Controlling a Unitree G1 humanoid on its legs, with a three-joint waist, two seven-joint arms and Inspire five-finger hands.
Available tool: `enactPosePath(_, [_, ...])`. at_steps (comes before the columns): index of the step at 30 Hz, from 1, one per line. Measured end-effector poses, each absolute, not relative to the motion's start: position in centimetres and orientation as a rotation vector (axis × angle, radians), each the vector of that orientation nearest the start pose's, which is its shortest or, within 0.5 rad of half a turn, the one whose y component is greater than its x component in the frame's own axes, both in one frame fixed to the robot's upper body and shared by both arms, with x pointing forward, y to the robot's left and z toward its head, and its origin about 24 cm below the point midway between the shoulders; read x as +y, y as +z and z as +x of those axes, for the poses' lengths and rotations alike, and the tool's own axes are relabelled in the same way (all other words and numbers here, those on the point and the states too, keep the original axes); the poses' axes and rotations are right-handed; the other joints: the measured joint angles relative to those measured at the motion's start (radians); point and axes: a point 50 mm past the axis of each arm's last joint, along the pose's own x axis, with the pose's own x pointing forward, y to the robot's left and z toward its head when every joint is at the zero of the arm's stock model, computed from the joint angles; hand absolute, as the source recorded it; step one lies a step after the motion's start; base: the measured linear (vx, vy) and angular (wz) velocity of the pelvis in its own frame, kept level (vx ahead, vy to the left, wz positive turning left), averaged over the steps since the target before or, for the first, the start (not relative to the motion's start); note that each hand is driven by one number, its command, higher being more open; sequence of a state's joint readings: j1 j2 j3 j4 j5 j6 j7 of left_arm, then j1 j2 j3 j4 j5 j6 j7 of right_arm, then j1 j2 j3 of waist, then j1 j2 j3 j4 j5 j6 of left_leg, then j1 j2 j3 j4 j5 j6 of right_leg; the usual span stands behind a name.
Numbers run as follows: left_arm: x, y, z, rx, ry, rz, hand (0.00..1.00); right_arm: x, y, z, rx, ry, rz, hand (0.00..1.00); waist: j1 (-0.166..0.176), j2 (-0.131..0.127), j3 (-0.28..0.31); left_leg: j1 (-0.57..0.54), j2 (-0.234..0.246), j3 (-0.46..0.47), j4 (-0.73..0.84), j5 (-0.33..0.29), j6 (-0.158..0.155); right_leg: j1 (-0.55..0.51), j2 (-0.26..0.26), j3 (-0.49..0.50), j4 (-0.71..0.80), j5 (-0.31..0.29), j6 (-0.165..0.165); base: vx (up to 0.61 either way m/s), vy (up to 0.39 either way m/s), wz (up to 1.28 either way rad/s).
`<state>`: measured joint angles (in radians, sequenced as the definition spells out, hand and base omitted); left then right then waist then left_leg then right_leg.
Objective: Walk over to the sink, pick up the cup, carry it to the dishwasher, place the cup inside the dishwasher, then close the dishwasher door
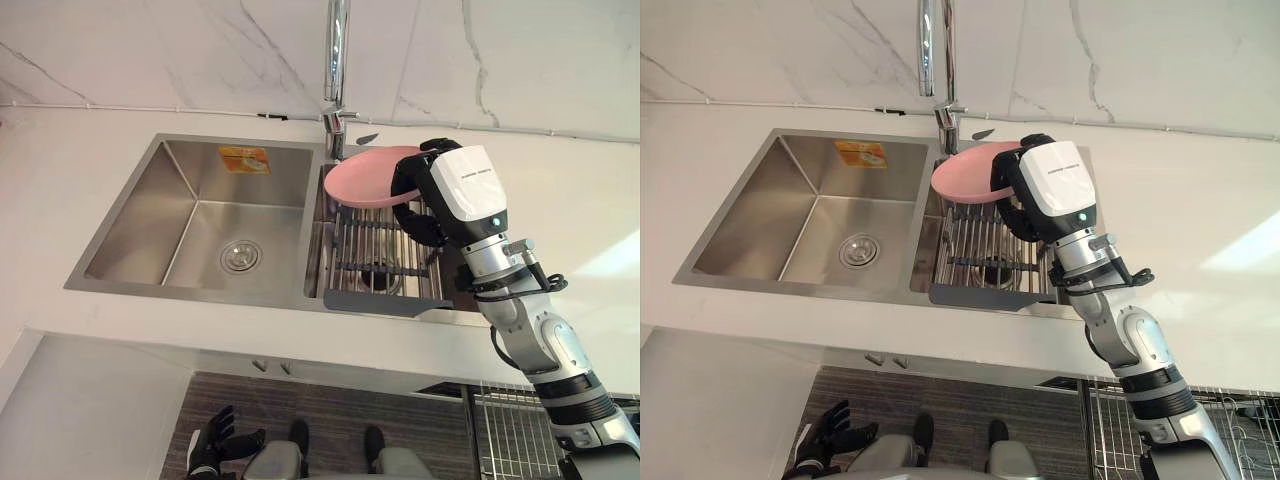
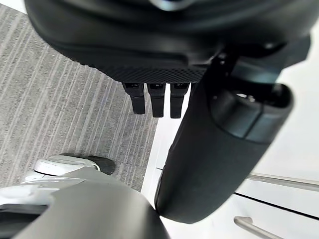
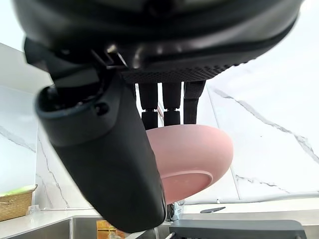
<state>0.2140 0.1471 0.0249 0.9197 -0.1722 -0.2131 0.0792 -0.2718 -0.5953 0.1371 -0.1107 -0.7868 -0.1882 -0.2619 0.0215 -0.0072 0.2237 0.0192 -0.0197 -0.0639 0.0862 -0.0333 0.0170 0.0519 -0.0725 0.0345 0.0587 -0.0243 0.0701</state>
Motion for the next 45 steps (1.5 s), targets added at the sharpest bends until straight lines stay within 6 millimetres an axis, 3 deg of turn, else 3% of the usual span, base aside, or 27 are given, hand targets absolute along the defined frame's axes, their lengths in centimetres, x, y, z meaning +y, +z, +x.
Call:
enactPosePath(10, [22.2,-14.9,7.7,0.939,0.304,0.026,0.9,-19.6,15.8,25.5,-0.7,-0.101,-1.293,0.3,-0.016,-0.002,-0.029,0.019,0.0,0.009,0.002,-0.001,0.0,0.02,-0.001,0.009,-0.005,-0.001,-0.001,-0.01,-0.007,-0.03])
enactPosePath(12, [22.2,-14.9,7.7,0.939,0.303,0.028,0.9,-20.0,16.7,24.6,-0.729,-0.144,-1.29,0.3,-0.039,-0.001,-0.029,-0.015,0.0,-0.008,0.051,-0.021,-0.002,0.014,0.002,-0.007,-0.001,-0.004,-0.005,-0.04,-0.025,0.2])
enactPosePath(16, [22.0,-14.9,7.8,0.937,0.302,0.022,0.9,-20.2,18.0,23.9,-0.792,-0.207,-1.279,0.3,-0.039,0.013,-0.036,-0.076,0.013,-0.009,0.191,-0.086,-0.011,-0.017,0.03,0.019,0.031,-0.006,-0.008,-0.05,-0.013,-0.18])
enactPosePath(19, [21.8,-14.9,7.9,0.932,0.313,0.005,0.9,-19.7,18.4,23.6,-0.838,-0.213,-1.258,0.3,-0.033,0.023,-0.037,-0.106,0.013,-0.021,0.268,-0.138,-0.014,-0.075,0.056,0.112,0.071,-0.005,-0.005,-0.06,0.047,-0.94])
enactPosePath(21, [21.9,-14.9,7.9,0.926,0.336,-0.01,0.9,-19.5,18.7,23.4,-0.858,-0.212,-1.252,0.3,-0.035,0.024,-0.037,-0.138,0.011,0.016,0.302,-0.163,-0.006,-0.144,0.073,0.211,0.097,0.008,0.01,-0.12,0.123,-1.39])
enactPosePath(22, [22.0,-14.9,8.0,0.923,0.346,-0.014,0.9,-19.5,18.6,23.4,-0.852,-0.215,-1.252,0.3,-0.037,0.025,-0.036,-0.153,0.016,0.063,0.31,-0.169,0.004,-0.176,0.073,0.241,0.1,0.007,0.0,-0.11,0.102,-1.17])
enactPosePath(23, [22.0,-14.9,8.1,0.92,0.351,-0.017,0.9,-19.5,18.6,23.4,-0.846,-0.219,-1.252,0.3,-0.042,0.026,-0.035,-0.159,0.021,0.089,0.31,-0.167,0.011,-0.19,0.067,0.234,0.1,0.007,-0.014,-0.14,0.118,-1.06])
enactPosePath(24, [22.0,-14.8,8.3,0.915,0.357,-0.022,0.9,-19.6,18.5,23.5,-0.833,-0.226,-1.253,0.3,-0.046,0.03,-0.032,-0.162,0.026,0.123,0.303,-0.162,0.024,-0.205,0.048,0.189,0.1,0.005,-0.048,-0.12,0.085,-0.97])
enactPosePath(26, [21.9,-14.8,8.7,0.907,0.381,-0.046,0.9,-19.6,18.1,23.7,-0.807,-0.222,-1.255,0.3,-0.039,0.039,-0.023,-0.15,0.054,0.213,0.293,-0.155,0.039,-0.253,-0.006,0.017,0.278,-0.03,-0.061,-0.14,0.125,-1.08])
enactPosePath(29, [22.0,-14.8,8.8,0.906,0.384,-0.046,0.9,-19.4,17.9,23.6,-0.814,-0.206,-1.254,0.3,-0.037,0.037,-0.024,-0.142,0.077,0.267,0.278,-0.152,0.034,-0.197,-0.034,-0.095,0.339,-0.124,-0.058,-0.09,0.016,-0.75])
enactPosePath(31, [22.2,-14.8,8.8,0.905,0.384,-0.039,0.9,-19.5,17.2,23.2,-0.784,-0.203,-1.243,0.3,-0.039,0.018,-0.035,-0.141,0.075,0.281,0.264,-0.15,0.023,-0.135,-0.041,-0.112,0.233,-0.153,-0.027,-0.05,-0.103,-0.29])
enactPosePath(32, [22.0,-14.9,8.7,0.911,0.384,-0.046,0.9,-20.0,16.3,22.9,-0.735,-0.205,-1.243,0.3,-0.042,0.028,-0.04,-0.14,0.088,0.275,0.256,-0.144,0.008,-0.118,-0.022,-0.113,0.179,-0.123,-0.013,0.01,-0.161,-0.27])
enactPosePath(36, [21.9,-15.2,7.3,0.946,0.395,-0.049,0.9,-22.7,14.0,21.5,-0.55,-0.284,-1.252,0.3,-0.045,0.032,-0.058,-0.095,0.104,0.281,0.169,-0.104,-0.025,-0.093,0.027,-0.054,0.078,-0.055,-0.027,0.05,-0.117,-0.47])
enactPosePath(40, [21.9,-15.4,6.7,0.97,0.391,-0.04,0.9,-26.8,13.0,19.9,-0.364,-0.468,-1.274,0.3,-0.081,0.034,-0.063,-0.037,0.104,0.296,0.109,-0.089,-0.037,-0.063,0.038,-0.023,0.056,-0.045,-0.03,0.1,-0.048,-0.28])
enactPosePath(45, [21.9,-15.5,6.3,0.989,0.389,-0.035,0.9,-29.4,10.9,18.6,-0.209,-0.536,-1.292,0.3,-0.105,0.039,-0.068,-0.011,0.094,0.311,0.076,-0.078,-0.04,-0.065,0.035,0.001,0.055,-0.045,-0.03,0.02,0.009,-0.17])
